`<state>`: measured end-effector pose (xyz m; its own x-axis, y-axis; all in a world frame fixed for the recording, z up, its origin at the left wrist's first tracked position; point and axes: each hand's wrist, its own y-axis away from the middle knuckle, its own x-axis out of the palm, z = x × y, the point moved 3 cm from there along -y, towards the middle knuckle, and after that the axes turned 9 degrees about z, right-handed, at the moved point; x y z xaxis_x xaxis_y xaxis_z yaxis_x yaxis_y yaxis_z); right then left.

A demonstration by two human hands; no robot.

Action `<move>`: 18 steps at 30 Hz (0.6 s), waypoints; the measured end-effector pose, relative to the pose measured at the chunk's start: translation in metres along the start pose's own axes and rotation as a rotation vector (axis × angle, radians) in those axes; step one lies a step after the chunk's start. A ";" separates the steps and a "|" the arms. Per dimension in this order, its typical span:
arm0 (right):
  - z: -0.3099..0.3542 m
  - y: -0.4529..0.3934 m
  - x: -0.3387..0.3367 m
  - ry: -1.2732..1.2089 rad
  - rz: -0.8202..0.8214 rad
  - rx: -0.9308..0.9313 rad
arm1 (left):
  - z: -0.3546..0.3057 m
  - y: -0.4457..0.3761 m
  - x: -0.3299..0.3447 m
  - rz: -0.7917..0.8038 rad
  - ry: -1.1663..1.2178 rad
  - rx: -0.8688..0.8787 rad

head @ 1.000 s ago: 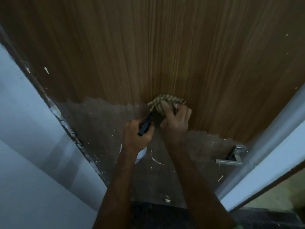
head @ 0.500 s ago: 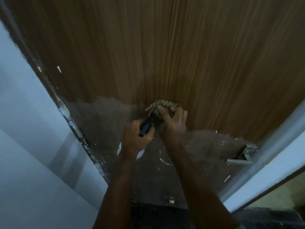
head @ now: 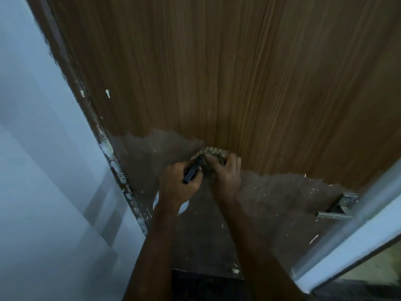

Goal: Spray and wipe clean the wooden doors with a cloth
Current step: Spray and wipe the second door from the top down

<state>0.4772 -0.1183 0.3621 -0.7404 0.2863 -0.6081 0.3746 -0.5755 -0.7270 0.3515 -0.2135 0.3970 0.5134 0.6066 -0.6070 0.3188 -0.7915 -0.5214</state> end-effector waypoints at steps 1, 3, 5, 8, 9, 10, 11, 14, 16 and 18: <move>0.000 0.009 0.007 -0.017 0.073 -0.002 | 0.003 0.002 -0.004 0.014 -0.003 -0.021; 0.002 0.003 0.004 -0.054 0.099 0.006 | 0.008 0.005 -0.002 0.062 -0.014 -0.077; 0.016 -0.018 -0.013 -0.085 -0.017 0.029 | 0.016 0.011 -0.002 0.111 -0.018 -0.134; 0.033 -0.055 -0.033 -0.144 -0.179 0.117 | 0.026 0.017 -0.008 0.095 -0.048 -0.244; 0.039 -0.060 -0.034 -0.152 -0.180 0.124 | 0.029 0.018 -0.011 0.086 -0.067 -0.286; 0.044 -0.062 -0.032 -0.147 -0.176 0.121 | 0.033 0.019 -0.015 0.075 -0.086 -0.315; 0.048 -0.061 -0.029 -0.141 -0.164 0.114 | 0.036 0.019 -0.018 0.066 -0.098 -0.332; 0.051 -0.047 -0.012 -0.116 -0.106 0.071 | 0.044 0.020 -0.024 0.057 -0.090 -0.315; 0.050 -0.031 0.007 -0.066 -0.018 0.010 | 0.049 0.021 -0.029 0.046 -0.073 -0.261; 0.049 -0.011 0.028 0.015 0.098 -0.057 | 0.053 0.021 -0.036 -0.001 -0.019 -0.225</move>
<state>0.4247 -0.1416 0.3686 -0.6900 0.2425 -0.6820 0.4768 -0.5567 -0.6803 0.2976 -0.2484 0.3766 0.4985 0.6069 -0.6189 0.4900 -0.7863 -0.3763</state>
